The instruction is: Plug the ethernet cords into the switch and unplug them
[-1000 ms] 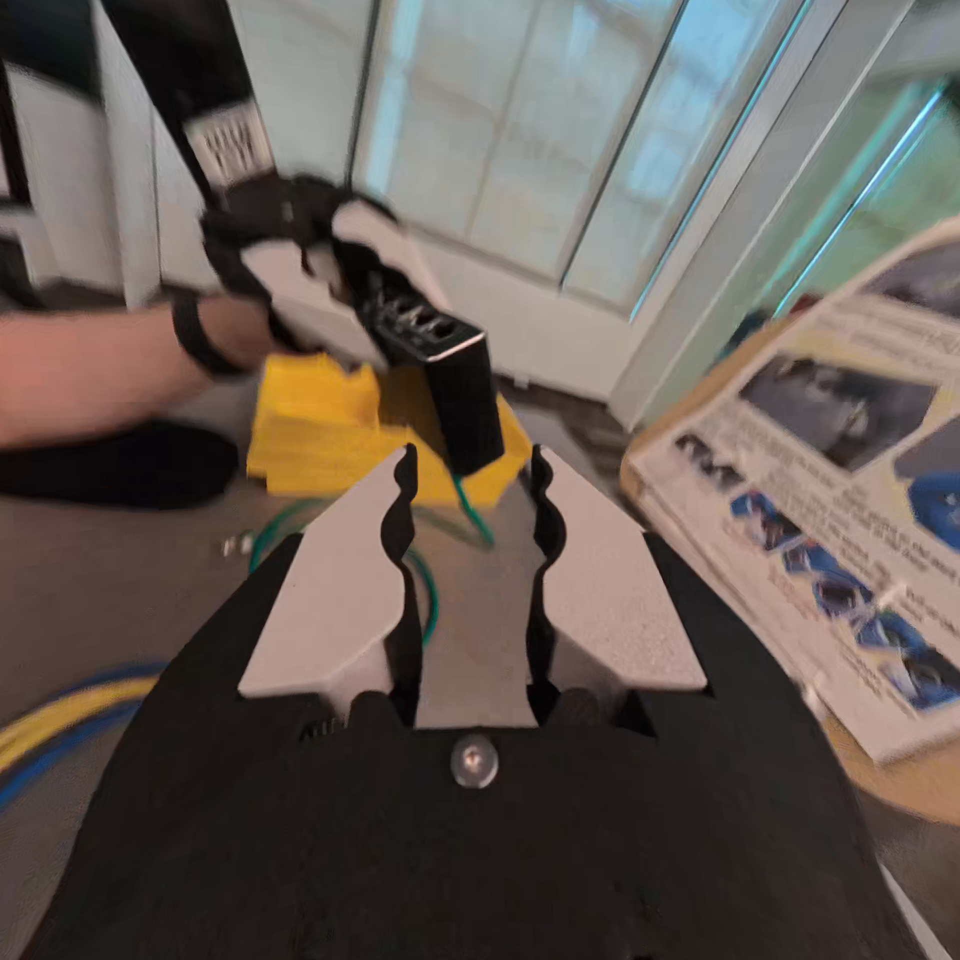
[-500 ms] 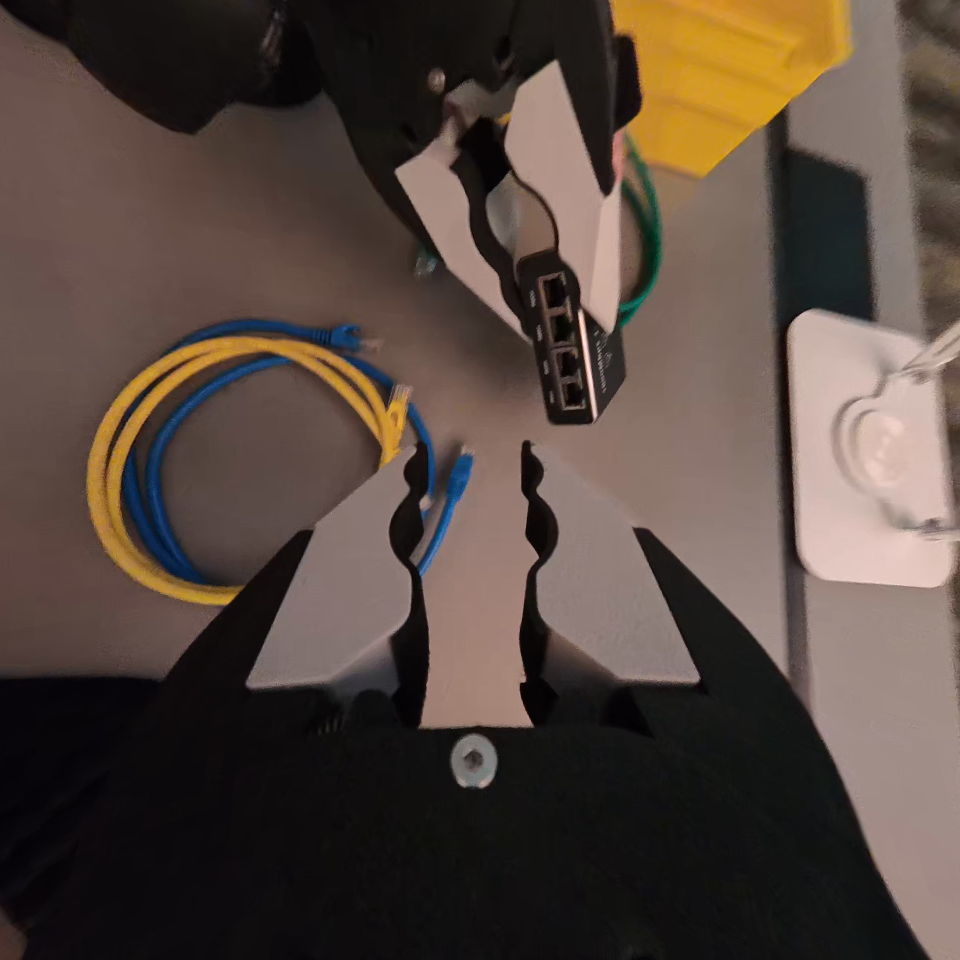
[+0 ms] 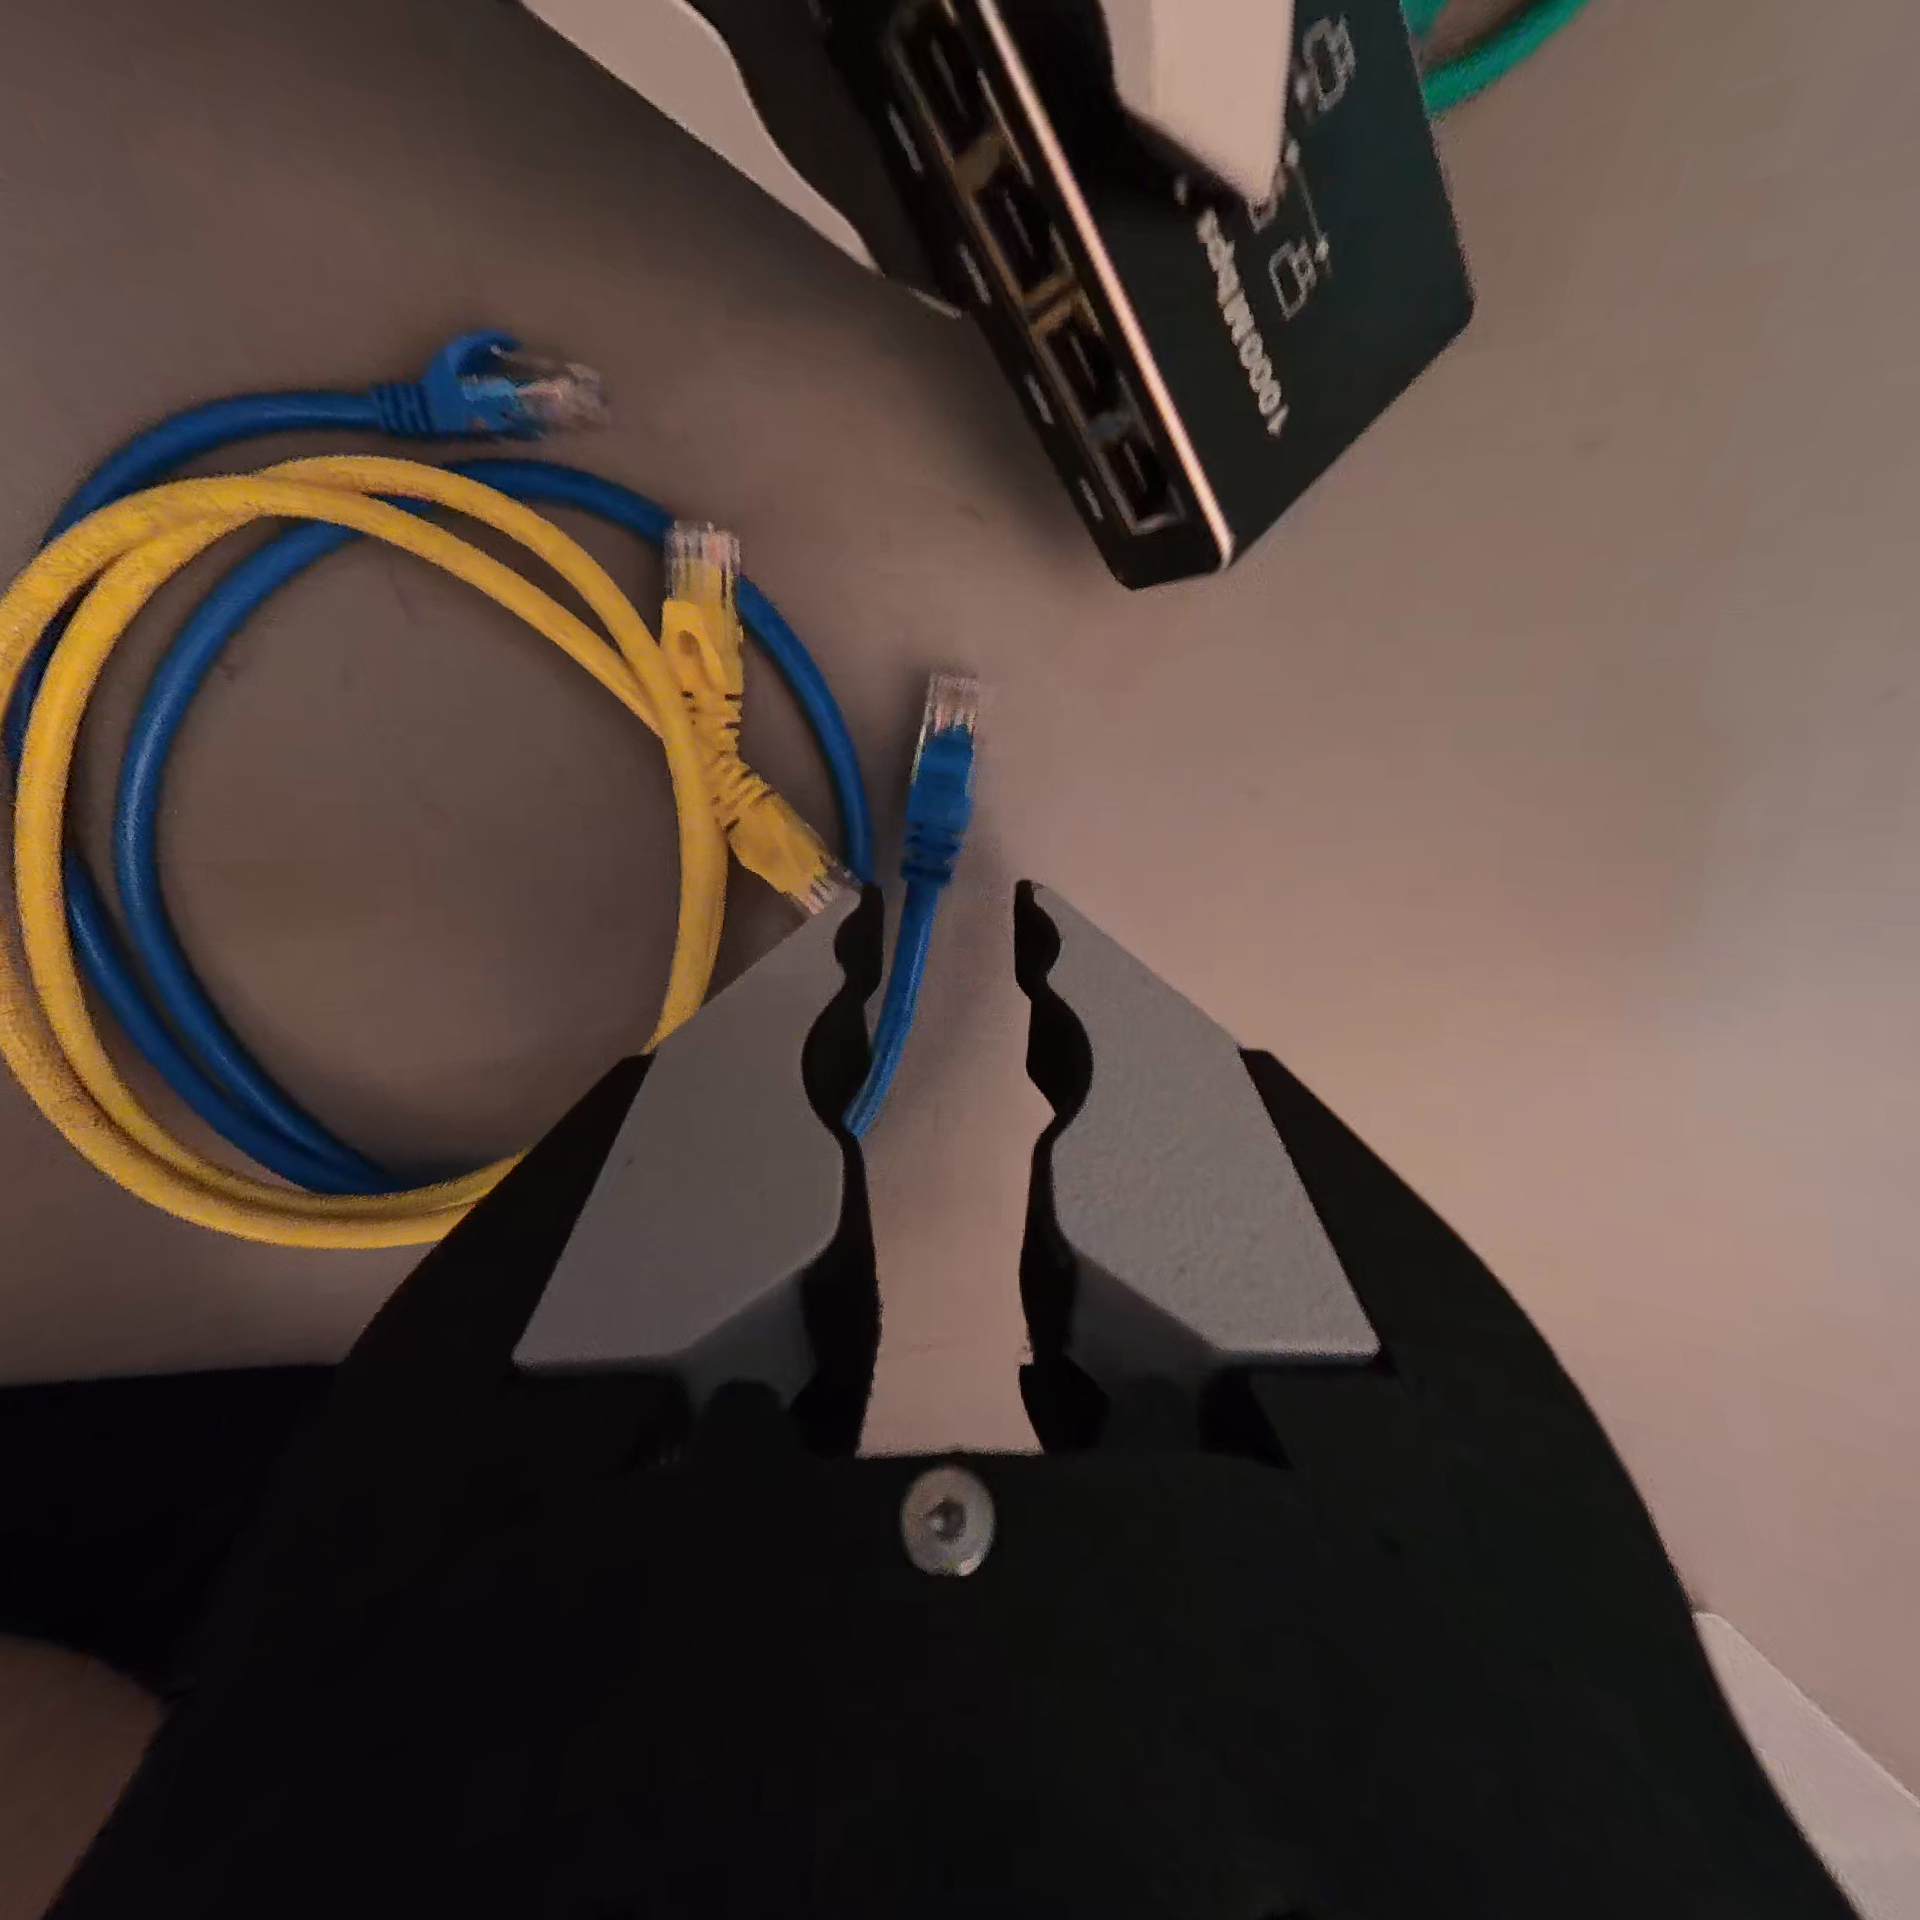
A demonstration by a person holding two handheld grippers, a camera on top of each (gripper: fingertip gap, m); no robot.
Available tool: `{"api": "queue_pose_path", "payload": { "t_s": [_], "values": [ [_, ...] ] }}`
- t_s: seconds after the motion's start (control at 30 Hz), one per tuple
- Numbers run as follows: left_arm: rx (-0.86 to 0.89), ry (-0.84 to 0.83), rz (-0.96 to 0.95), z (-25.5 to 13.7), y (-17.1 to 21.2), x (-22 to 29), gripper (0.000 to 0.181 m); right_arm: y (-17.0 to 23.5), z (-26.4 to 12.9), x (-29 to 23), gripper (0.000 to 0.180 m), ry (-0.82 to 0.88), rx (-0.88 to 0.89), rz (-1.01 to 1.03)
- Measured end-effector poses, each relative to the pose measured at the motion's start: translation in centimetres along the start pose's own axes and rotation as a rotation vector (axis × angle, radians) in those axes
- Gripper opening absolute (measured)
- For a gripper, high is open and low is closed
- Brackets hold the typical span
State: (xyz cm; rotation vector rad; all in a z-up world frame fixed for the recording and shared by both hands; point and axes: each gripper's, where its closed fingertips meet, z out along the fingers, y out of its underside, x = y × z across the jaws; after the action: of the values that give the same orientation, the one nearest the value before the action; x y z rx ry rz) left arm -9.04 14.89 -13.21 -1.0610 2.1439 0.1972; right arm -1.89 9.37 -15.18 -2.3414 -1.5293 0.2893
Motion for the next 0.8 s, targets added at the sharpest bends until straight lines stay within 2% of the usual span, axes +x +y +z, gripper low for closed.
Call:
{"api": "queue_pose_path", "payload": {
  "t_s": [0.17, 0.2, 0.3, 0.37, 0.5, 0.67, 0.73, 0.8],
  "values": [
    [-0.003, 0.064, -0.077, 0.0, -0.1, 0.6, 0.049, 0.9, 0.4, -0.2, 0.006, -0.029, -0.059, 0.015],
    [0.012, 0.103, -0.123, 0.0, -0.3, 0.9, 0.046, 0.5, -0.2, 0.0, 0.006, -0.016, -0.041, 0.011],
    [0.042, 0.254, -0.295, -0.2, -0.8, 2.0, 0.059, -1.2, -2.9, 0.4, 0.005, 0.063, 0.076, -0.072],
    [0.088, 0.309, -0.395, -0.4, -1.6, 1.7, 0.059, -2.2, -5.1, 0.6, 0.004, 0.139, 0.150, -0.148],
    [0.379, 0.378, -0.640, -3.1, -5.5, -1.3, 0.061, -3.9, -9.8, 1.4, 0.005, 0.370, 0.232, -0.278],
    [0.800, 0.417, -0.940, -9.7, -9.1, -6.8, 0.056, -6.7, -13.8, 1.3, 0.005, 0.623, 0.282, -0.415],
    [0.877, 0.453, -1.043, -11.2, -9.6, -7.9, 0.051, -7.5, -14.3, 1.4, 0.005, 0.698, 0.261, -0.439],
    [0.861, 0.442, -1.111, -11.0, -9.1, -8.4, 0.032, -8.1, -14.3, 1.2, 0.005, 0.726, 0.249, -0.462]
  ]
}}
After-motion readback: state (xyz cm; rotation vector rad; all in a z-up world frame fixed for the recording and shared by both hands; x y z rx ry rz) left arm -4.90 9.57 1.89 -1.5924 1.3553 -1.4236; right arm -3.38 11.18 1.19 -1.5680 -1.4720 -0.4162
